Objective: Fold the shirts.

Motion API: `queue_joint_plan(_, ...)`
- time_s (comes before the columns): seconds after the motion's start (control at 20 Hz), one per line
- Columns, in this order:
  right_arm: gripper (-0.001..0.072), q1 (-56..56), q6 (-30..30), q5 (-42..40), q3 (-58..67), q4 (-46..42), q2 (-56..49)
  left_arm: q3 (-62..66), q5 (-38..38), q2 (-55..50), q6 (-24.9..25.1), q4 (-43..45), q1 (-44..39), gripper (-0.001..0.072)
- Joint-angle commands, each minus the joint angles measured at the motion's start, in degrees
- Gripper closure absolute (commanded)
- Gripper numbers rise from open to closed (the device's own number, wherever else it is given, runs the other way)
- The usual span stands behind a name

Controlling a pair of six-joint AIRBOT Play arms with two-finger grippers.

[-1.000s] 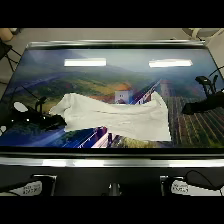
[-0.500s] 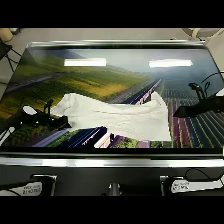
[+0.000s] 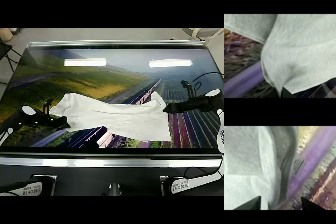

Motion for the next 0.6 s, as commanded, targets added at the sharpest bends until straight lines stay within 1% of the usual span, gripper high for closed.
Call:
queue_joint_plan(0.0, 0.0609, 4.1, -1.4, -7.2, 0.0, -0.6, -0.5, 0.1, -0.3, 2.0, 0.2, -0.5, -0.1, 0.0680)
queue_joint_plan(0.05, 0.0687, 4.3, -0.5, -7.2, 0.8, -0.5, -0.3, 0.5, -0.3, 3.4, 0.3, -0.5, 0.0, 0.0679)
queue_joint_plan(0.15, 0.0687, 4.0, -0.7, -4.9, 4.5, 1.5, 2.2, 4.4, 0.0, 7.9, 0.7, -0.5, 0.1, 0.0681)
queue_joint_plan(0.25, 0.0688, 3.4, 0.3, -4.9, 11.2, 2.5, 7.7, 13.4, 2.3, 14.8, 0.6, -0.5, 0.1, 0.0682)
queue_joint_plan(0.3, 0.0688, 3.4, 0.9, -7.0, 15.8, 3.9, 11.9, 19.9, 4.6, 18.6, 0.5, -0.5, 0.3, 0.0682)
queue_joint_plan(0.4, 0.0688, 3.4, 0.9, -12.8, 25.4, 2.9, 21.7, 33.9, 11.7, 25.4, -0.5, -0.1, 1.3, 0.0681)
queue_joint_plan(0.5, 0.0687, 3.4, 1.0, -19.5, 33.4, -1.6, 32.1, 47.2, 18.7, 30.2, -2.1, 2.2, 3.1, 0.0682)
queue_joint_plan(0.55, 0.0687, 3.4, 2.4, -21.7, 35.7, -4.3, 37.2, 52.7, 19.8, 32.0, -3.3, 4.2, 4.0, 0.0681)
